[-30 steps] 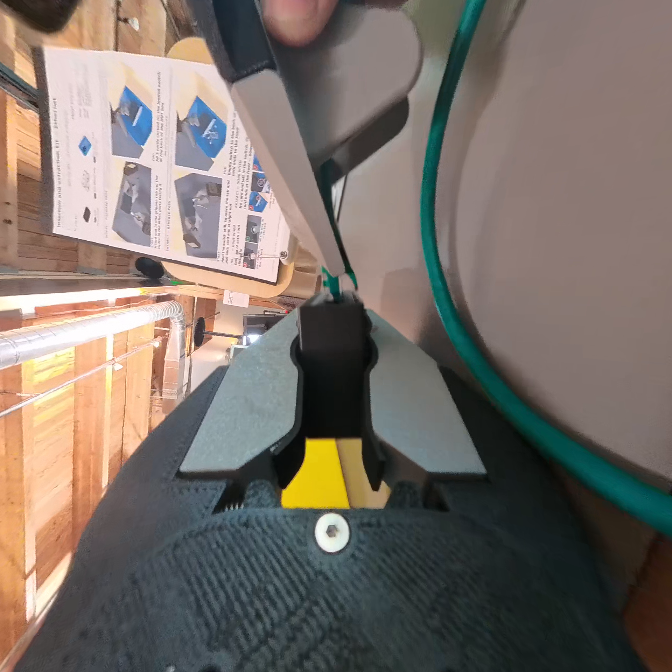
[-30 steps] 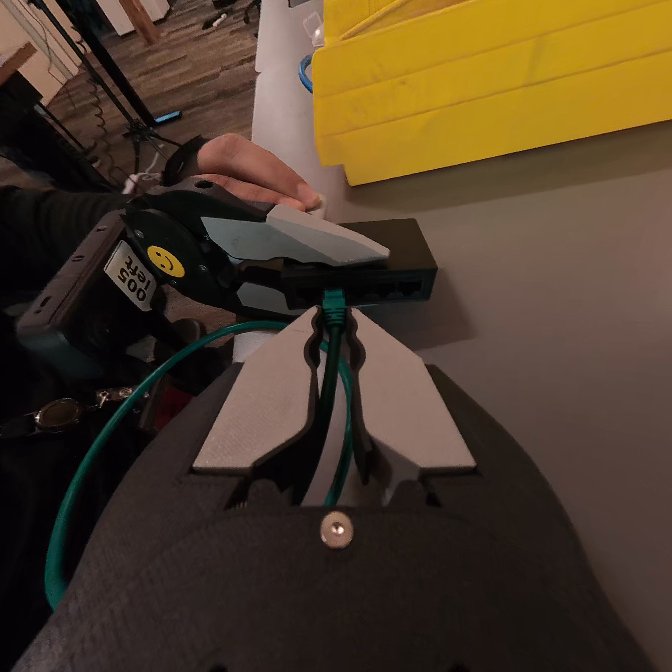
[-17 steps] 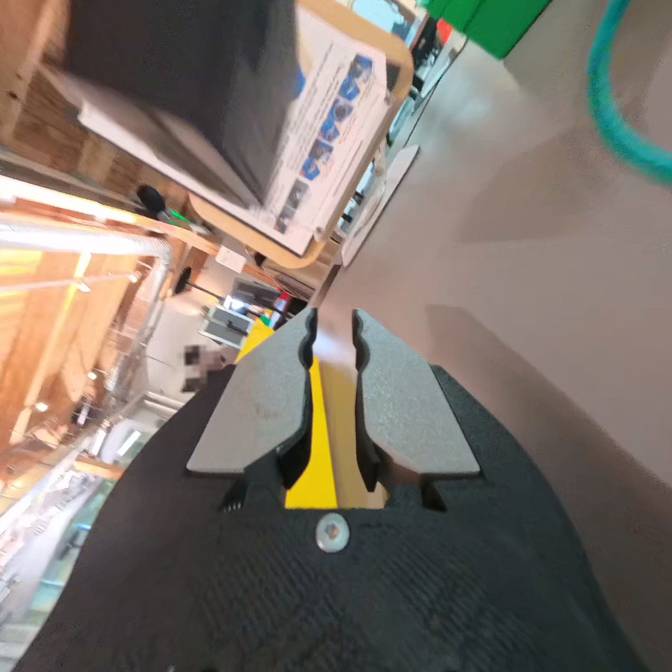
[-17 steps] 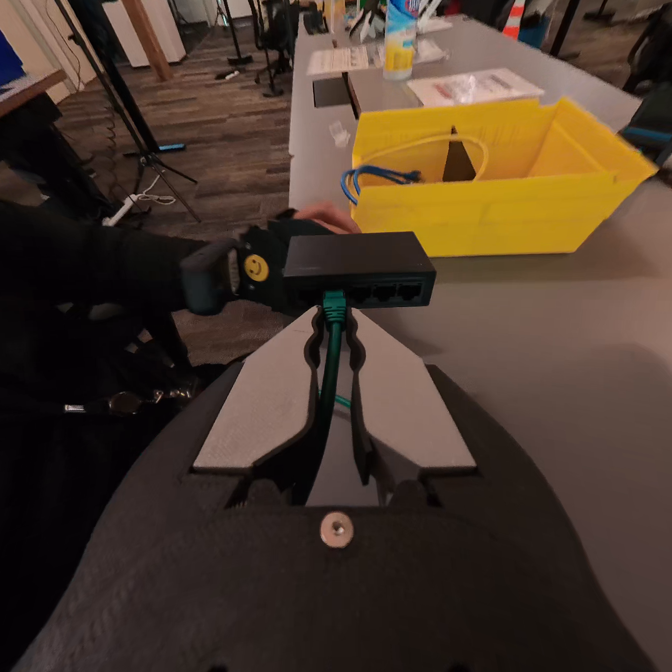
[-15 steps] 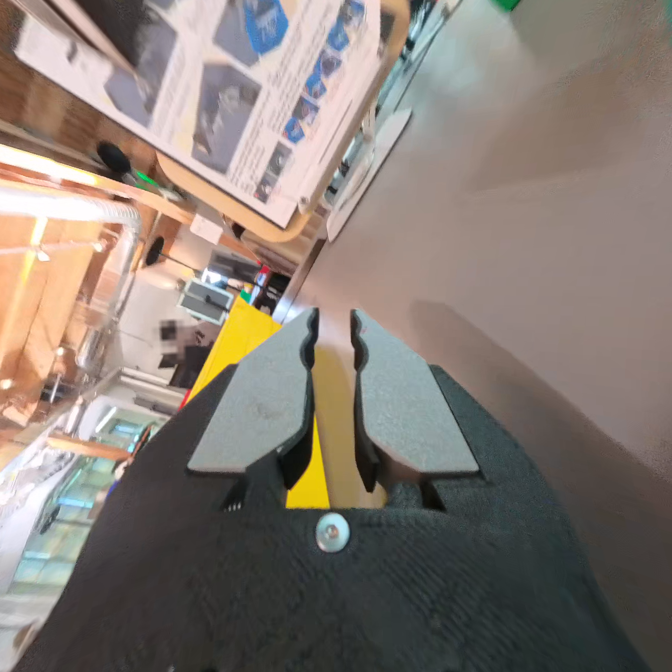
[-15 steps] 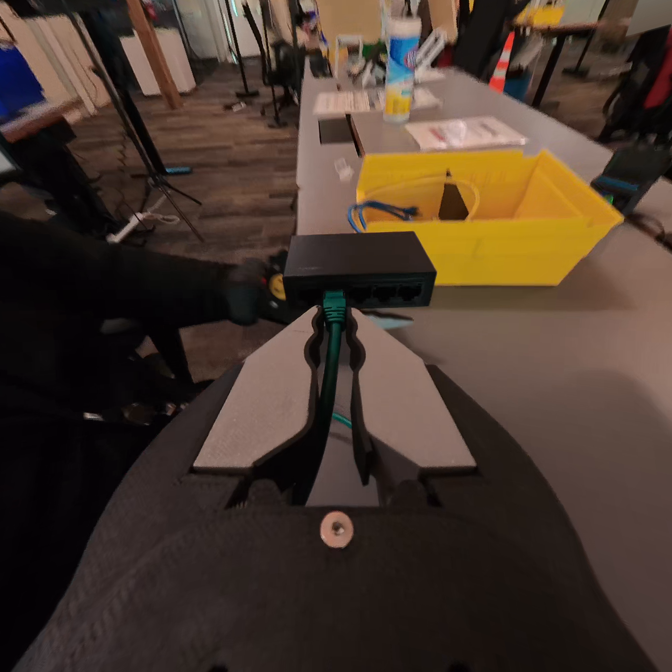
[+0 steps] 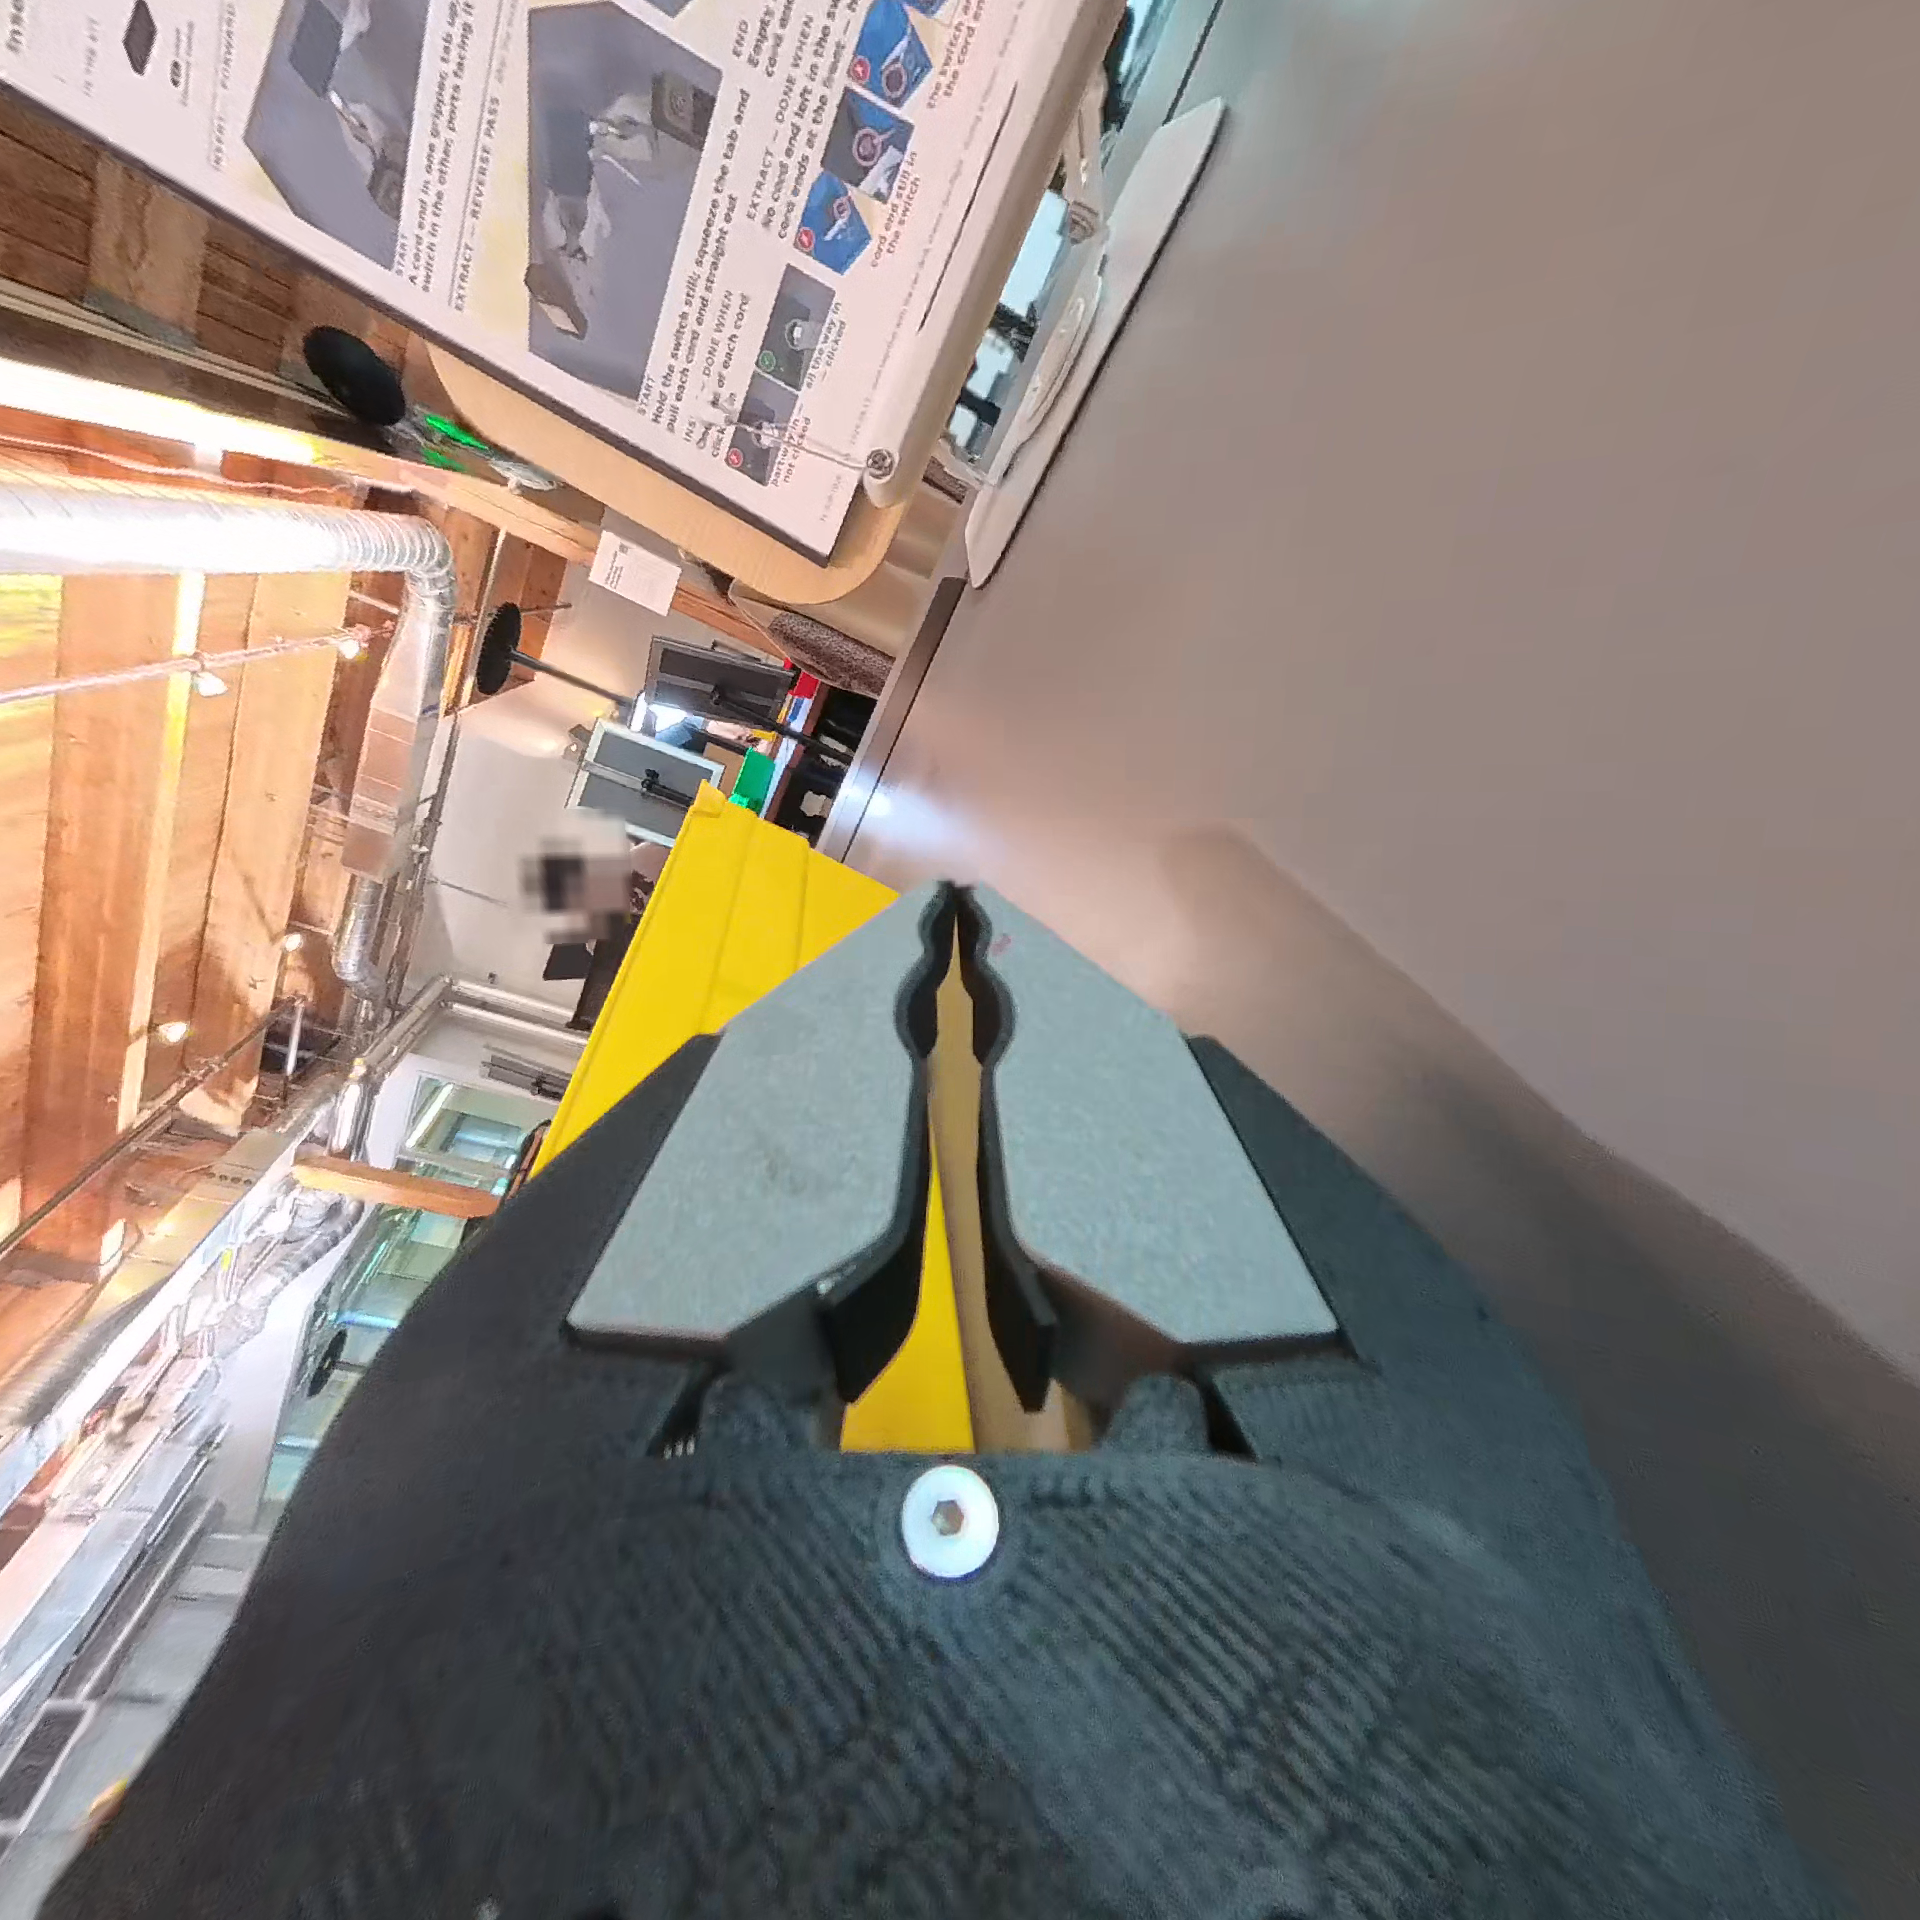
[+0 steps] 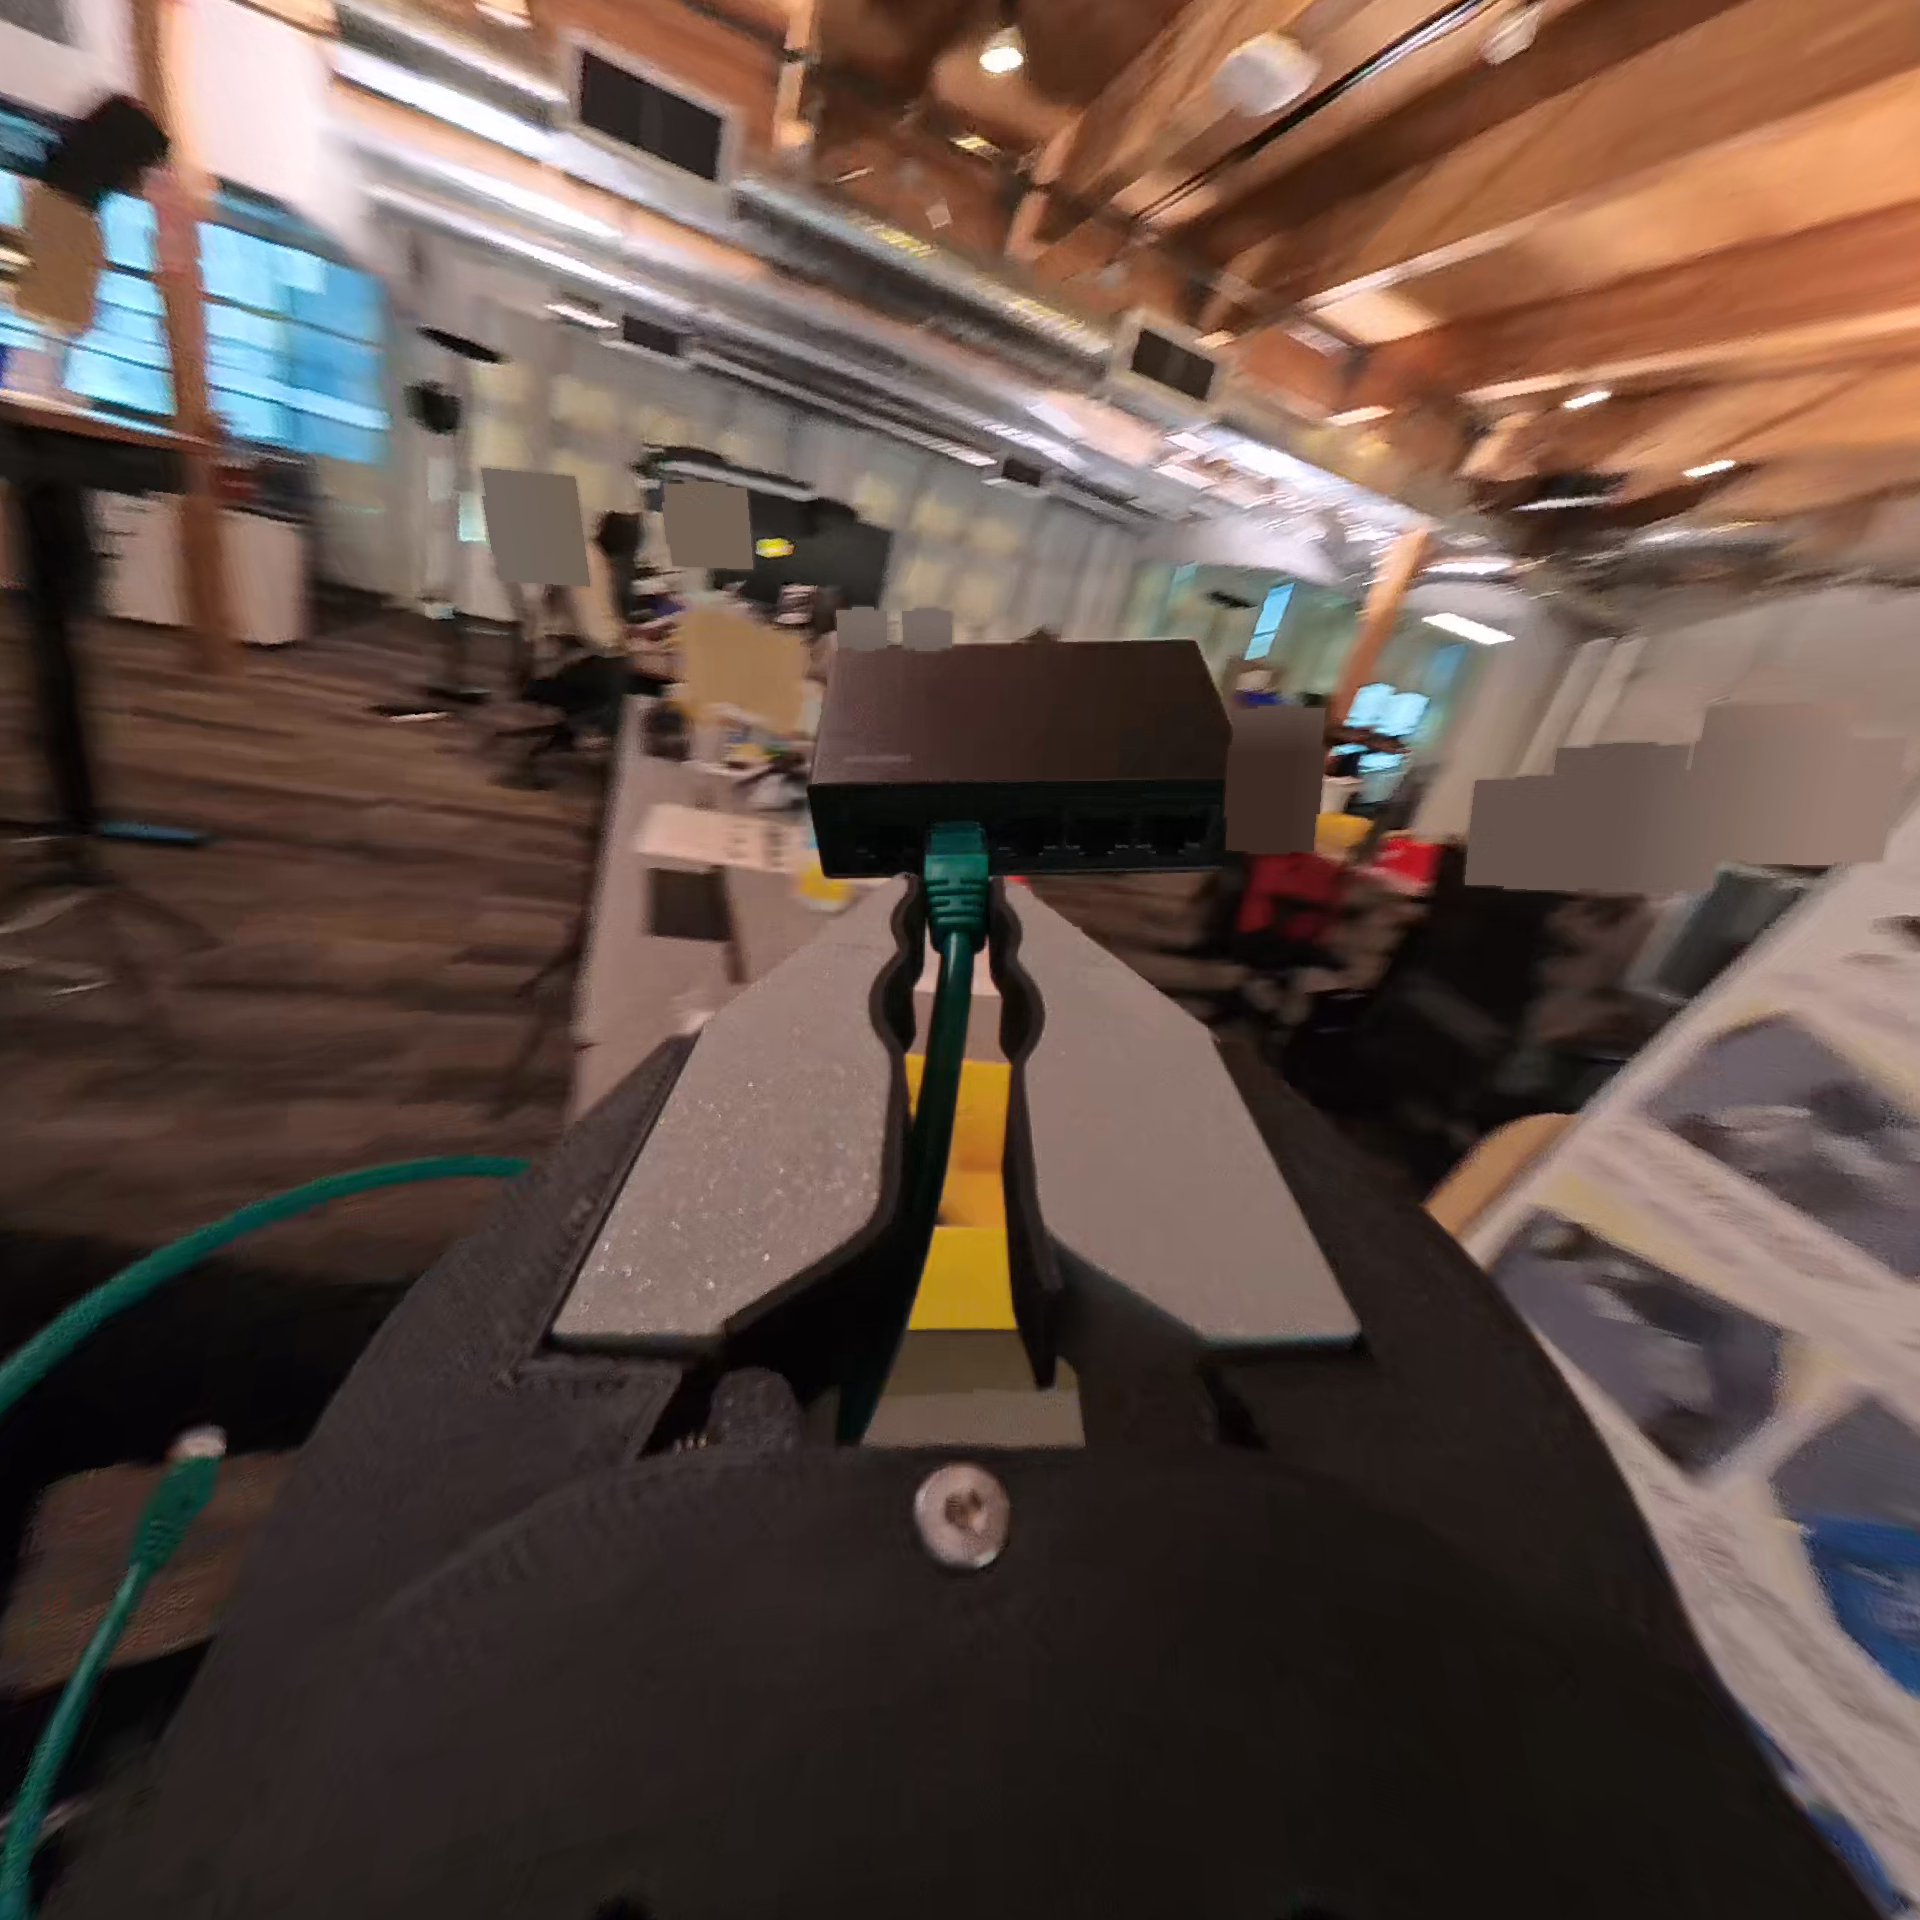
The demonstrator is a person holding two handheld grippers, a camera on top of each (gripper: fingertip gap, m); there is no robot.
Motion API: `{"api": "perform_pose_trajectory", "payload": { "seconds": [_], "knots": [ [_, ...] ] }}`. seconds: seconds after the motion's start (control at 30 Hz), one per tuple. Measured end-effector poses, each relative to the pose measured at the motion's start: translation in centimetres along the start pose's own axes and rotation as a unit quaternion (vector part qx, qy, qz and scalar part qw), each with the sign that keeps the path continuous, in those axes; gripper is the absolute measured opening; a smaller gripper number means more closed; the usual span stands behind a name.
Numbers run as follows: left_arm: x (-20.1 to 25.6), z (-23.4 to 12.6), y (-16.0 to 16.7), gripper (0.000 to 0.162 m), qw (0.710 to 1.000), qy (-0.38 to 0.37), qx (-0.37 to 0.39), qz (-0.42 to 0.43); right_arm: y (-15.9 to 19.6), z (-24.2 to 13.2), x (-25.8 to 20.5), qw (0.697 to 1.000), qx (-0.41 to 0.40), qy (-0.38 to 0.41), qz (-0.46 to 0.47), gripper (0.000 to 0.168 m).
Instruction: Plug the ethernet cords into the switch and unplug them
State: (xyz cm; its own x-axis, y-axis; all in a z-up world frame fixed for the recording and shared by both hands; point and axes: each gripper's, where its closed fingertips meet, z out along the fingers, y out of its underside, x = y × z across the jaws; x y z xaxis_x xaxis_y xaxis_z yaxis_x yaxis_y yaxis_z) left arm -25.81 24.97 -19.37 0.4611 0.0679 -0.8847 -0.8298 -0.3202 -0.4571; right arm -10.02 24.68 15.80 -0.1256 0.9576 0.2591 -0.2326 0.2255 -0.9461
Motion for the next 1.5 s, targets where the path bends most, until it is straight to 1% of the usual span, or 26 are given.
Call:
{"api": "perform_pose_trajectory", "payload": {
  "seconds": [0.07,0.13,0.23,0.33,0.47,0.53,0.57,0.6,0.63,0.7,0.77,0.83,0.93,1.07,1.17,1.23,1.43,1.5],
  "knots": [
    [-0.6,0.3,0.5,0.0,1.0,-0.019,-0.018,-0.01,1.2,-0.3,2.6,0.998,-0.019,0.058,-0.031,0.007],
    [-1.2,0.6,1.1,0.0,0.999,-0.03,-0.036,-0.023,4.9,-0.5,4.2,0.994,-0.075,0.078,-0.02,0.008],
    [-1.9,0.9,1.9,0.0,0.996,-0.043,-0.059,-0.042,12.8,-0.9,5.4,0.983,-0.16,0.08,0.038,0.007],
    [-1.9,0.8,1.8,0.0,0.997,-0.04,-0.053,-0.044,21.9,-2.0,6.2,0.964,-0.232,0.101,0.084,0.008],
    [-1.2,0.9,1.7,0.0,0.998,-0.03,-0.054,-0.02,33.8,-4.3,5.6,0.919,-0.348,0.112,0.149,0.007],
    [-0.7,1.0,1.7,0.0,0.998,-0.022,-0.057,-0.004,38.1,-5.8,5.3,0.893,-0.408,0.121,0.15,0.009],
    [-0.5,1.0,1.5,0.0,0.998,-0.021,-0.052,0.002,39.1,-6.2,5.5,0.891,-0.415,0.133,0.13,0.004],
    [-0.7,0.8,1.2,0.0,0.999,-0.029,-0.041,0.003,39.4,-6.4,5.8,0.891,-0.417,0.144,0.106,0.0],
    [-0.9,0.7,0.9,0.0,0.999,-0.036,-0.032,-0.001,39.1,-6.5,6.1,0.89,-0.42,0.154,0.088,0.002],
    [-1.2,0.6,0.9,0.0,0.999,-0.037,-0.031,-0.012,37.7,-6.3,6.7,0.895,-0.407,0.169,0.063,0.021],
    [-1.0,0.7,1.0,0.0,0.999,-0.035,-0.035,-0.006,36.6,-6.3,7.0,0.905,-0.378,0.189,0.048,0.027],
    [-0.7,0.7,0.9,0.0,0.999,-0.037,-0.035,0.013,36.4,-6.6,6.7,0.911,-0.361,0.193,0.048,0.028],
    [-0.5,0.7,0.9,0.0,0.999,-0.034,-0.036,0.02,36.1,-7.4,5.6,0.916,-0.345,0.191,0.076,0.038],
    [-0.2,0.7,0.9,0.0,0.999,-0.029,-0.034,0.027,35.0,-7.4,3.9,0.933,-0.297,0.171,0.108,0.039],
    [0.0,0.6,0.7,0.0,0.999,-0.027,-0.029,0.036,35.4,-7.4,2.7,0.933,-0.3,0.156,0.124,0.044],
    [0.2,0.4,0.5,0.0,0.999,-0.019,-0.021,0.036,35.3,-7.4,2.6,0.933,-0.3,0.16,0.115,0.048],
    [2.1,-0.2,-0.5,0.0,0.998,0.039,0.01,0.051,35.1,-7.3,2.4,0.937,-0.292,0.158,0.111,0.048],
    [2.2,-0.7,-1.0,0.0,0.998,0.046,0.028,0.045,34.9,-7.3,2.6,0.938,-0.285,0.159,0.117,0.047]
  ]
}}
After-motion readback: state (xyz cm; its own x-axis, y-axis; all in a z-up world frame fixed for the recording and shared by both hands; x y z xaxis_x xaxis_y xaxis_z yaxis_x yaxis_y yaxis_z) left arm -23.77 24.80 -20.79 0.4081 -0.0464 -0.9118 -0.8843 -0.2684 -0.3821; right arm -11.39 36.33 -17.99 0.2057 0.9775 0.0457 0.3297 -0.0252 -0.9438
